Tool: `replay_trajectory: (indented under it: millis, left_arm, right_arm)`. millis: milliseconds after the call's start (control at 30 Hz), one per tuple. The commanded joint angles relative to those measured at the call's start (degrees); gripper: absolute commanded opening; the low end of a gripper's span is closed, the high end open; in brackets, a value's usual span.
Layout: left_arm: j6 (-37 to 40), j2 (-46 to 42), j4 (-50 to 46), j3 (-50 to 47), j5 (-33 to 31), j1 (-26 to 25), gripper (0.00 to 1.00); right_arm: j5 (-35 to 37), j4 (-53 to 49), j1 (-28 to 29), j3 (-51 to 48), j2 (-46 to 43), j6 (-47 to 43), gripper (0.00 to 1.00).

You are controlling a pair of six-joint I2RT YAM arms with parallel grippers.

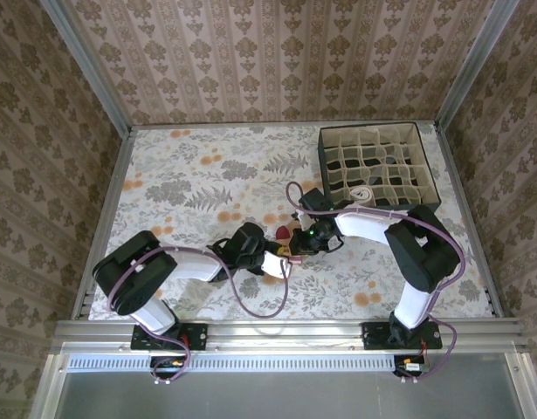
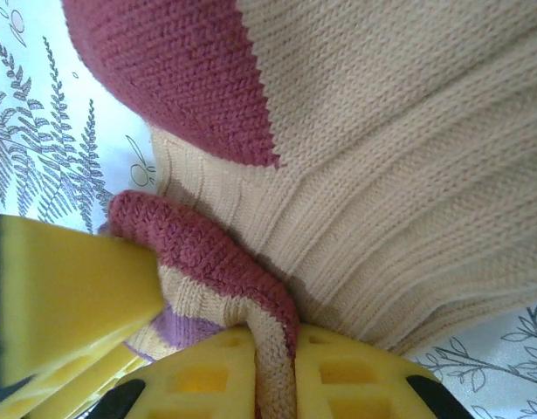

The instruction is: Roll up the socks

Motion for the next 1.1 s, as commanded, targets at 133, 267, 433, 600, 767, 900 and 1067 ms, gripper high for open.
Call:
replay_trajectory:
  millis: [133, 267, 433, 600, 767, 900, 1067]
  left_arm:
    - [-2.37, 0.89, -23.19, 8.69, -1.07, -1.59, 0.0]
    - [-5.51, 0.46, -30.71, 11.97, 5.83, -1.41, 0.0]
    - [-14.42, 1.44, -35.94, 15.11, 14.23, 0.78, 0.0]
    - [-20.37, 2.72, -41.06, 17.2, 22.66, 3.4, 0.0]
    - [-23.96, 4.75, -44.84, 20.07, 29.24, 6.28, 0.0]
    - [-25.7, 6.72, -46.55, 21.7, 33.48, 8.62, 0.0]
    - [-26.4, 9.03, -48.05, 23.29, 36.18, 9.96, 0.0]
  right_arm:
    - [4.41, -2.72, 0.12, -5.57, -2.8, -1.37, 0.37]
    - [5.52, -0.46, -0.13, -7.56, -9.35, -1.05, 0.46]
    - [7.78, 3.08, -0.92, -11.04, -17.9, -0.5, 0.47]
    - [6.36, 10.9, -1.2, -16.27, -24.8, -0.6, 0.44]
    - [-1.15, 20.4, -0.62, -19.71, -23.84, 0.54, 0.39]
    - [-5.76, 25.56, 0.03, -20.65, -19.8, 0.86, 0.43]
    - [-8.91, 27.17, 1.08, -20.15, -16.15, -0.48, 0.45]
